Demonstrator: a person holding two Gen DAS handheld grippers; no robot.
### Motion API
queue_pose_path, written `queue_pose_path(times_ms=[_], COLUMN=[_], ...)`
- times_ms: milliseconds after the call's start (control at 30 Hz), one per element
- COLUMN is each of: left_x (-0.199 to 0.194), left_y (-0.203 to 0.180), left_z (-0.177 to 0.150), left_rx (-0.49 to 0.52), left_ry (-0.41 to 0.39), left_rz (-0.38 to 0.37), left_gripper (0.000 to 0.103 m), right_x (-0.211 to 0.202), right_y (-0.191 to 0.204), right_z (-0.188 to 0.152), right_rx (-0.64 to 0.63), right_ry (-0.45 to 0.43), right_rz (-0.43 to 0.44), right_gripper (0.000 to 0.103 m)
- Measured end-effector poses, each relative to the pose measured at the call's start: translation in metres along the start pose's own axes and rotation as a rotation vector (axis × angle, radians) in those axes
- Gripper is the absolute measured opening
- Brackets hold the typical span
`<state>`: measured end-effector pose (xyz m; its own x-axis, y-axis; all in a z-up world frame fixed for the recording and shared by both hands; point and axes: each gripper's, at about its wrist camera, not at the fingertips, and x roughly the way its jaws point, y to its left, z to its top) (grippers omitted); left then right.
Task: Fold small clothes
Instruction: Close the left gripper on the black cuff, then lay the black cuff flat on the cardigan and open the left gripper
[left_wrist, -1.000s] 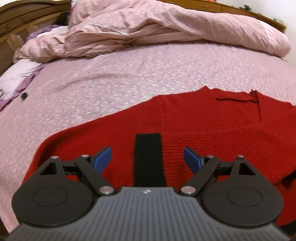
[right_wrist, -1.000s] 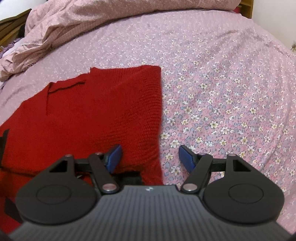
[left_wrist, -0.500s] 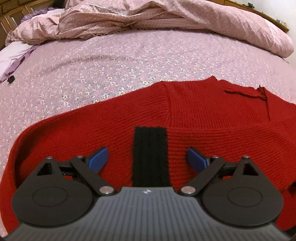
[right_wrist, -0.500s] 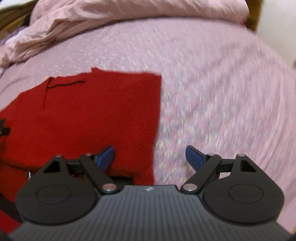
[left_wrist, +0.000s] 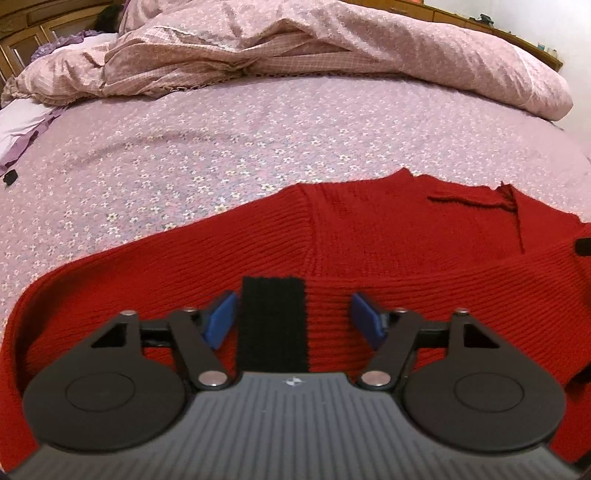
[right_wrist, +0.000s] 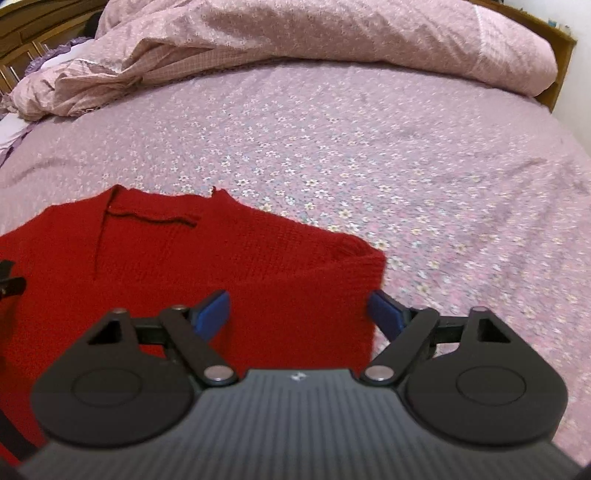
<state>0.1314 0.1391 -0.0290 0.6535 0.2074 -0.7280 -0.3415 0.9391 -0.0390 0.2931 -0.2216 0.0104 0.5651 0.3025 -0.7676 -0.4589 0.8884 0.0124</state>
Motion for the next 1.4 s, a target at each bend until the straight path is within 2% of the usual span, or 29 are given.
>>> queue_pose_path(times_ms=[33, 100, 133, 233, 300, 367, 467, 567, 700, 867, 1000, 1133, 1167, 1233, 1267, 1300, 1333, 1400], left_x=[-0.001, -0.002, -0.002, -0.002, -0.003, -0.007, -0.014, -0.026, -0.039, -0.029, 0.001, 0.039, 0.046, 0.052, 0.051, 0.049, 0.046, 0.036], left_y=[-0.002, -0.003, -0.004, -0.004, -0.005, -0.006, -0.006, -0.007, -0.008, -0.009, -0.016, -0.018, -0.017, -0.015, -0.014, -0.012, -0.010, -0.005], left_z=[0.000, 0.001, 0.001, 0.002, 0.002, 0.003, 0.005, 0.010, 0.024, 0.052, 0.066, 0.066, 0.065, 0.063, 0.063, 0.062, 0.061, 0.061], left_rx=[-0.002, -0.009, -0.017, -0.038, -0.056, -0.074, -0.094, -0.100, -0.092, -0.082, -0.042, -0.004, -0.007, -0.009, -0.006, -0.002, 0.000, 0.001], left_ry=[-0.002, -0.009, -0.010, -0.010, -0.010, -0.017, -0.031, -0.070, -0.134, -0.189, -0.162, -0.092, -0.073, -0.067, -0.071, -0.077, -0.083, -0.093], left_rz=[0.002, 0.007, 0.003, 0.005, -0.005, -0.018, -0.028, -0.038, -0.058, -0.057, -0.036, -0.009, 0.008, 0.031, 0.052, 0.075, 0.097, 0.117], left_gripper=[0.066, 0.055, 0.052, 0.041, 0.029, 0.022, 0.019, 0.018, 0.018, 0.018, 0.018, 0.019, 0.021, 0.036, 0.049, 0.056, 0.059, 0.062], right_x=[0.003, 0.008, 0.010, 0.012, 0.011, 0.008, 0.003, -0.005, -0.021, -0.031, -0.018, 0.002, 0.005, 0.011, 0.012, 0.012, 0.012, 0.008], right_y=[0.001, 0.002, 0.003, 0.005, 0.005, 0.003, 0.001, -0.004, -0.012, -0.021, -0.025, -0.022, -0.022, -0.020, -0.018, -0.016, -0.015, -0.015], right_z=[-0.001, -0.003, -0.005, -0.011, -0.013, -0.013, -0.014, -0.015, -0.012, -0.006, -0.006, -0.013, -0.014, -0.017, -0.017, -0.017, -0.018, -0.017], right_rx=[0.000, -0.010, -0.016, -0.041, -0.050, -0.050, -0.055, -0.035, 0.035, 0.113, 0.157, 0.145, 0.141, 0.122, 0.101, 0.087, 0.078, 0.072], right_ry=[0.002, 0.000, -0.003, -0.019, -0.023, -0.031, -0.046, -0.070, -0.138, -0.223, -0.218, -0.193, -0.185, -0.182, -0.183, -0.185, -0.185, -0.184], right_rz=[-0.002, 0.002, 0.007, 0.009, 0.009, -0.002, -0.001, 0.024, 0.061, 0.045, 0.026, -0.009, -0.018, -0.044, -0.056, -0.071, -0.081, -0.097], right_gripper=[0.081, 0.077, 0.073, 0.070, 0.062, 0.043, 0.025, 0.017, 0.015, 0.015, 0.015, 0.016, 0.019, 0.023, 0.026, 0.028, 0.033, 0.036])
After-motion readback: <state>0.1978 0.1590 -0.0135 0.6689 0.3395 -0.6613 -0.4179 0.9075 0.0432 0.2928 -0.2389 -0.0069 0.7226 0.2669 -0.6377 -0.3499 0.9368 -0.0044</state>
